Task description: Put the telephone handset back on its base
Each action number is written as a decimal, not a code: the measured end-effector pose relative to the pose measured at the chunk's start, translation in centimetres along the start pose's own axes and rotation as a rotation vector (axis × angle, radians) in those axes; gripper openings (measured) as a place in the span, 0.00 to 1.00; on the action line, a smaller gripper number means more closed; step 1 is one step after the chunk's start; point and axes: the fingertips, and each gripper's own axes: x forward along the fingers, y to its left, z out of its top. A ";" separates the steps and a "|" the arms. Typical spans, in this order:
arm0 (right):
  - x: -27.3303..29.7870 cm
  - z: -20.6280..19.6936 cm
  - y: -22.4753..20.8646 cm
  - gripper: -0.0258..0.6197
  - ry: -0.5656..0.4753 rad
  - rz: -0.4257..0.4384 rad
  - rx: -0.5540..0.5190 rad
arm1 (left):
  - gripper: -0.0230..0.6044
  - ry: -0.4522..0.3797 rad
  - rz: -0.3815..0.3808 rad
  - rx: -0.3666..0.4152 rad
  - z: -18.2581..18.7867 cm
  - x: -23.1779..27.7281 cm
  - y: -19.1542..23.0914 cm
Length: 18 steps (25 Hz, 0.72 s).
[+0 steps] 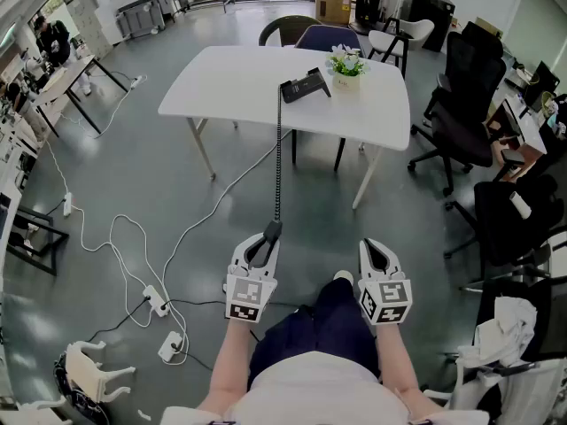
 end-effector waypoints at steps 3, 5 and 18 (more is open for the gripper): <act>-0.1 0.0 0.5 0.10 0.003 -0.005 0.010 | 0.16 -0.002 0.001 0.000 0.1 -0.4 0.2; -0.3 -0.1 0.9 0.10 0.005 -0.012 0.009 | 0.16 -0.004 -0.001 -0.005 0.0 -0.7 0.4; -0.1 0.1 0.2 0.10 -0.005 -0.041 0.020 | 0.16 -0.027 -0.008 -0.025 0.3 0.5 0.2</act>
